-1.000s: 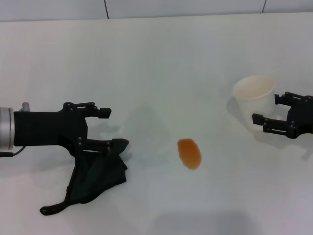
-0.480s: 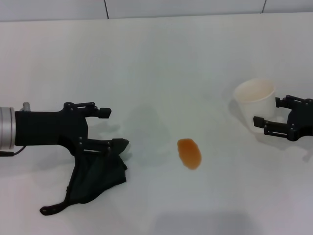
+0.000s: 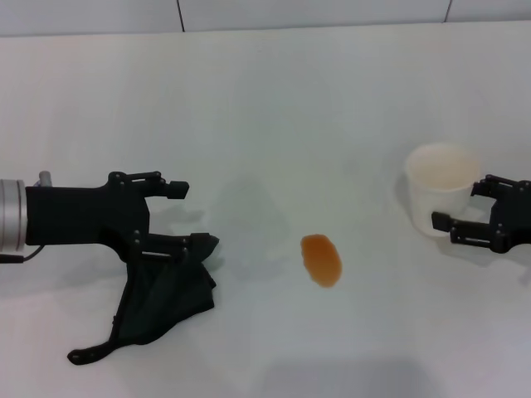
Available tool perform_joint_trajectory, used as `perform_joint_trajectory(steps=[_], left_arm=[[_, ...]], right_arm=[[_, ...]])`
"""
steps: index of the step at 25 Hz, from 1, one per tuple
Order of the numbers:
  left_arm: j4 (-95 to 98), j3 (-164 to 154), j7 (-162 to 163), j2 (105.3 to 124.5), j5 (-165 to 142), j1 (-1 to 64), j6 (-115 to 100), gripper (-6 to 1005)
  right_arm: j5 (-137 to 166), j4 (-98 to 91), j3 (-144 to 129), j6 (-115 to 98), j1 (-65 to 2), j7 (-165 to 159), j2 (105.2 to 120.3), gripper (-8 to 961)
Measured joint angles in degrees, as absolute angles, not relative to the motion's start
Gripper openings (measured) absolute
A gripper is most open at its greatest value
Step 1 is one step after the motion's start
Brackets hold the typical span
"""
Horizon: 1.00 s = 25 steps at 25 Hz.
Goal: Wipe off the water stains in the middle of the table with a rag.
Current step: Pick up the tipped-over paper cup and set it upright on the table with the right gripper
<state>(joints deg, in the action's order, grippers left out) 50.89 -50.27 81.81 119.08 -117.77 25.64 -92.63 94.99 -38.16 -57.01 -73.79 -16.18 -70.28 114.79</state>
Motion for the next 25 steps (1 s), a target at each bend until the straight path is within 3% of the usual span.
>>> perform_joint_trajectory(steps=[14, 25], left_arm=[[50.9, -50.3, 81.8, 119.09, -117.8, 26.0, -92.7, 861], [50.9, -50.3, 81.8, 119.09, -117.7, 26.1, -92.7, 861]], right_arm=[[99.3, -38.8, -56.5, -75.2, -15.8, -75.3, 113.8, 780], [99.5, -40.6, -55.9, -75.4, -14.3, -75.9, 113.3, 854]])
